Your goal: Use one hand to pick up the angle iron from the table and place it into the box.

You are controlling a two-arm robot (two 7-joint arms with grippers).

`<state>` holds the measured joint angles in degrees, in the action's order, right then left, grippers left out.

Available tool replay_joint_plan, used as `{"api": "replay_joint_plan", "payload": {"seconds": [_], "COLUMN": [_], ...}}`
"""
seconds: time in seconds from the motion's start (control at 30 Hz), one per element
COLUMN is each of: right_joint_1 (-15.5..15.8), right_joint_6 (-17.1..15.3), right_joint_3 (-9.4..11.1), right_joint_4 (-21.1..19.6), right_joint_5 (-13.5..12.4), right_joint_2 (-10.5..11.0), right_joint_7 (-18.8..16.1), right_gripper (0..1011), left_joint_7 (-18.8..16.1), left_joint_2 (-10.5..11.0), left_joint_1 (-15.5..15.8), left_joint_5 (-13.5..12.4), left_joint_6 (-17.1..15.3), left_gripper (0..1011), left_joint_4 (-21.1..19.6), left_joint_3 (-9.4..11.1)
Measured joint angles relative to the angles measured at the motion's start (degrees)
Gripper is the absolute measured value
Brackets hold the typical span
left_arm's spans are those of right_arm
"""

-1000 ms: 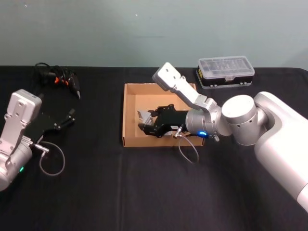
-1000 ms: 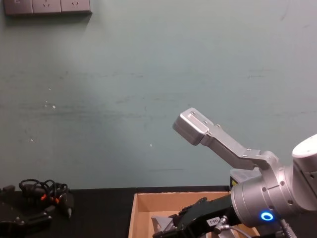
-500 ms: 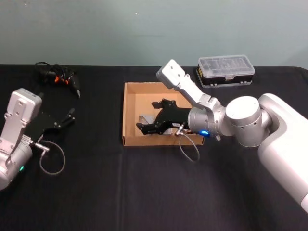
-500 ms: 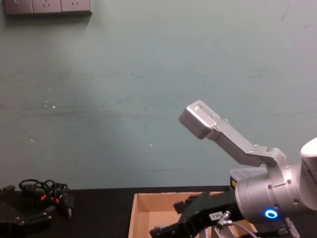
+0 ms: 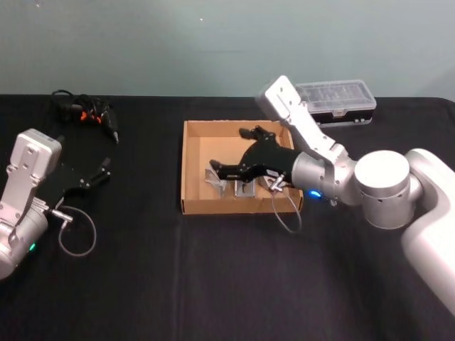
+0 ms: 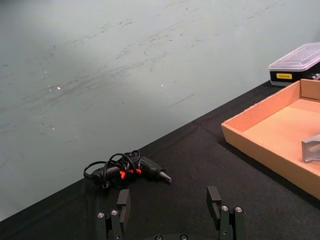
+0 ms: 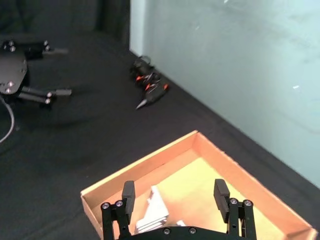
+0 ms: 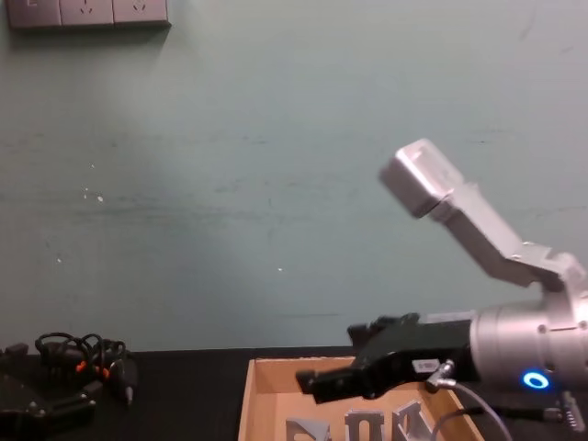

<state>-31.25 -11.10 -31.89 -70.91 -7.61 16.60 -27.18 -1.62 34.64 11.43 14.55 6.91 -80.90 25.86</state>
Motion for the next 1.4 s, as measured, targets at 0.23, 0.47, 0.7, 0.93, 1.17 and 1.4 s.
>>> {"api": "replay_joint_plan", "payload": {"seconds": [0.23, 0.47, 0.7, 0.93, 1.17, 1.4], "right_joint_1": [5.1, 10.7, 15.5, 18.3, 19.3, 19.6], "right_joint_6": [2.4, 4.6, 6.8, 8.6, 9.5, 9.8], "right_joint_3": [3.2, 7.1, 11.5, 15.0, 16.6, 17.1], "right_joint_4": [-6.4, -11.9, -14.9, -15.0, -14.1, -13.5], "right_joint_5": [1.0, 3.1, 3.8, 3.6, 3.6, 3.8], "right_joint_2": [1.7, 3.8, 5.5, 6.0, 5.6, 5.3], "right_joint_7": [5.0, 10.5, 14.2, 15.2, 14.9, 14.5], "right_gripper": [1003, 1003, 1003, 1003, 1003, 1003], "left_joint_7": [0.0, 0.0, 0.0, 0.0, 0.0, 0.0], "left_joint_2": [0.0, 0.0, 0.0, 0.0, 0.0, 0.0], "left_joint_1": [0.0, 0.0, 0.0, 0.0, 0.0, 0.0], "left_joint_5": [0.0, 0.0, 0.0, 0.0, 0.0, 0.0], "left_joint_6": [0.0, 0.0, 0.0, 0.0, 0.0, 0.0], "left_gripper": [1000, 1000, 1000, 1000, 1000, 1000], "left_joint_4": [0.0, 0.0, 0.0, 0.0, 0.0, 0.0], "left_joint_3": [0.0, 0.0, 0.0, 0.0, 0.0, 0.0]}}
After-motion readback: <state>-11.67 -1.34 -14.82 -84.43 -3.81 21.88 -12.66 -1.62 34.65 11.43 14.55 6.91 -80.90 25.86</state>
